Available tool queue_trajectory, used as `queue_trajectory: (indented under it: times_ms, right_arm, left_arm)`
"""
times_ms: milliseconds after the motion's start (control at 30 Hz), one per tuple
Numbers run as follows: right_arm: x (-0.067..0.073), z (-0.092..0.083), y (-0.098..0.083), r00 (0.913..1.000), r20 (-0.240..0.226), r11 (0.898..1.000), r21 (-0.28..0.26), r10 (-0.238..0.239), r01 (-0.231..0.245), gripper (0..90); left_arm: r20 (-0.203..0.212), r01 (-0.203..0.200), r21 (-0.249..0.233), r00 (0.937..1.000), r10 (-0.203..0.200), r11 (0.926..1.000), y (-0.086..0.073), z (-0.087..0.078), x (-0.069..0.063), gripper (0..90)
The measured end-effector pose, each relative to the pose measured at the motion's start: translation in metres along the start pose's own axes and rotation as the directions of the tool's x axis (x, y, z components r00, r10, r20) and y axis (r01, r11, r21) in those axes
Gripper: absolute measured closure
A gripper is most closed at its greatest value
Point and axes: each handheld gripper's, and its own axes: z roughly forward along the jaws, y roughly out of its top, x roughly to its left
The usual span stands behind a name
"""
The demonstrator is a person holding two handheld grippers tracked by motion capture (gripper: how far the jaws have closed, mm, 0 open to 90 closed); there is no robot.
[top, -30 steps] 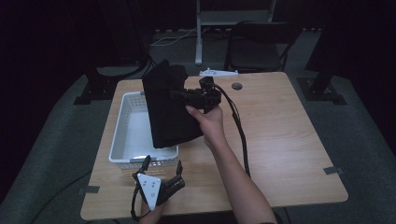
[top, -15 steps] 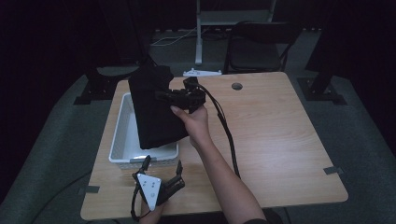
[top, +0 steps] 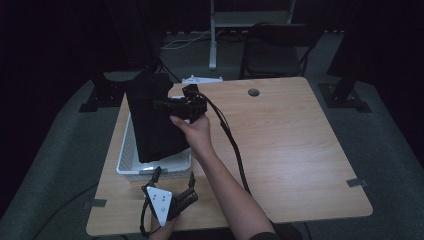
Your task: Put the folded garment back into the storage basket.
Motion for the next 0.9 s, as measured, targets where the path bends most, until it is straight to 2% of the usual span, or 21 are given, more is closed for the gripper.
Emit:
queue_trajectory:
  times_ms: [267, 467, 633, 700, 900]
  right_arm:
    - [0.006, 0.015, 0.0, 0.9997, -0.024, 1.0, 0.001, 0.004, -0.004, 73.4]
    - [0.012, 0.025, 0.005, 0.9991, -0.041, 1.0, 0.014, -0.011, 0.012, 73.4]
    - [0.013, 0.025, 0.007, 0.9992, -0.038, 1.0, 0.003, -0.017, 0.017, 73.4]
    - [0.014, 0.024, 0.006, 0.9994, -0.027, 1.0, 0.017, -0.024, 0.024, 73.4]
    - [0.009, 0.027, 0.002, 0.9999, -0.012, 1.0, 0.019, -0.012, 0.012, 73.4]
  left_arm:
    - [0.007, 0.002, -0.001, 1.0, -0.002, 1.0, 0.0, 0.0, 0.0, 3.7]
    - [0.01, 0.001, 0.001, 0.9999, -0.001, 1.0, 0.0, 0.0, 0.0, 3.7]
    - [0.01, 0.002, 0.001, 0.9999, -0.002, 1.0, 0.0, 0.0, 0.0, 3.7]
    - [0.01, 0.0, 0.003, 1.0, 0.0, 1.0, 0.0, 0.0, 0.0, 3.7]
    - [0.01, 0.0, 0.004, 1.0, 0.0, 1.0, 0.0, 0.0, 0.0, 3.7]
